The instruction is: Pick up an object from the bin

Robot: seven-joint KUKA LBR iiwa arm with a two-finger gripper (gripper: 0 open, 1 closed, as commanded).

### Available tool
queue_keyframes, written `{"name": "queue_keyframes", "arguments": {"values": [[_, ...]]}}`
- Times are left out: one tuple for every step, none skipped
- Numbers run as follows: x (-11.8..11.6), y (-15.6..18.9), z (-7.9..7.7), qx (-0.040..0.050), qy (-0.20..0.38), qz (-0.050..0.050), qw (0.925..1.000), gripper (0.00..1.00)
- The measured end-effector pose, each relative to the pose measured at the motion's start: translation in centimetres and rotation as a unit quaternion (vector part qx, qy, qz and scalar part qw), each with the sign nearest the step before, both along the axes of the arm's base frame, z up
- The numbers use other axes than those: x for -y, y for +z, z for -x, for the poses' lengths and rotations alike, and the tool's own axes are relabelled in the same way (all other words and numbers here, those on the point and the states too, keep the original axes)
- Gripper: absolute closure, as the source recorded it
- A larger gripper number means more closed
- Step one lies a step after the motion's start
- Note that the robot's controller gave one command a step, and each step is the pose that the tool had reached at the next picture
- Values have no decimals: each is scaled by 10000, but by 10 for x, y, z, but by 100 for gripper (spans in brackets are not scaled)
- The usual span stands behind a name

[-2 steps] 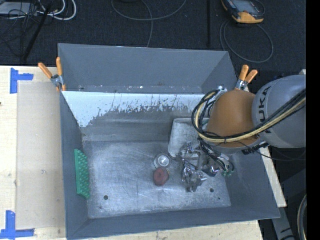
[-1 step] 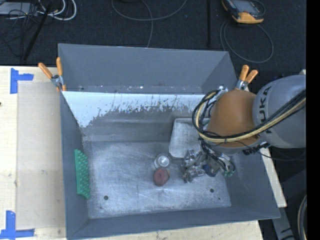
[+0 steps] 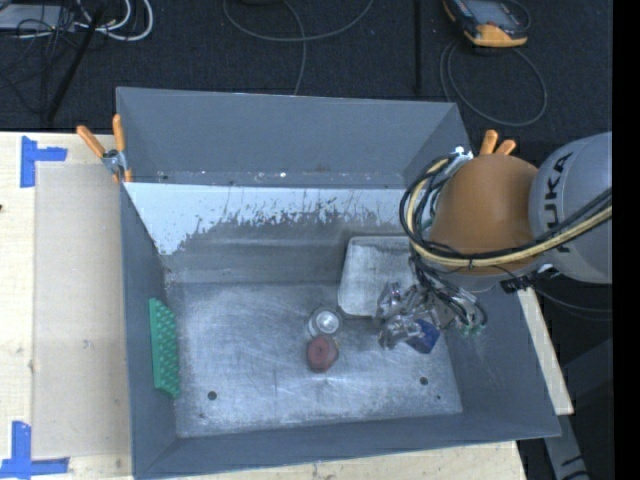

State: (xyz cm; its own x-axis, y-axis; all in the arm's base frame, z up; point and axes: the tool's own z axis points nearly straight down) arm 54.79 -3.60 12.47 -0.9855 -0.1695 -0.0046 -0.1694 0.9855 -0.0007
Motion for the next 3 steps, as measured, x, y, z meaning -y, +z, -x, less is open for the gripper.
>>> {"name": "queue_keyframes", "arguments": {"values": [[0, 8, 0, -16, -13, -3, 10000, 100], [0, 27, -1, -10, -28, -1, 10000, 100], [-1, 53, -2, -6, -44, -1, 10000, 100]]}}
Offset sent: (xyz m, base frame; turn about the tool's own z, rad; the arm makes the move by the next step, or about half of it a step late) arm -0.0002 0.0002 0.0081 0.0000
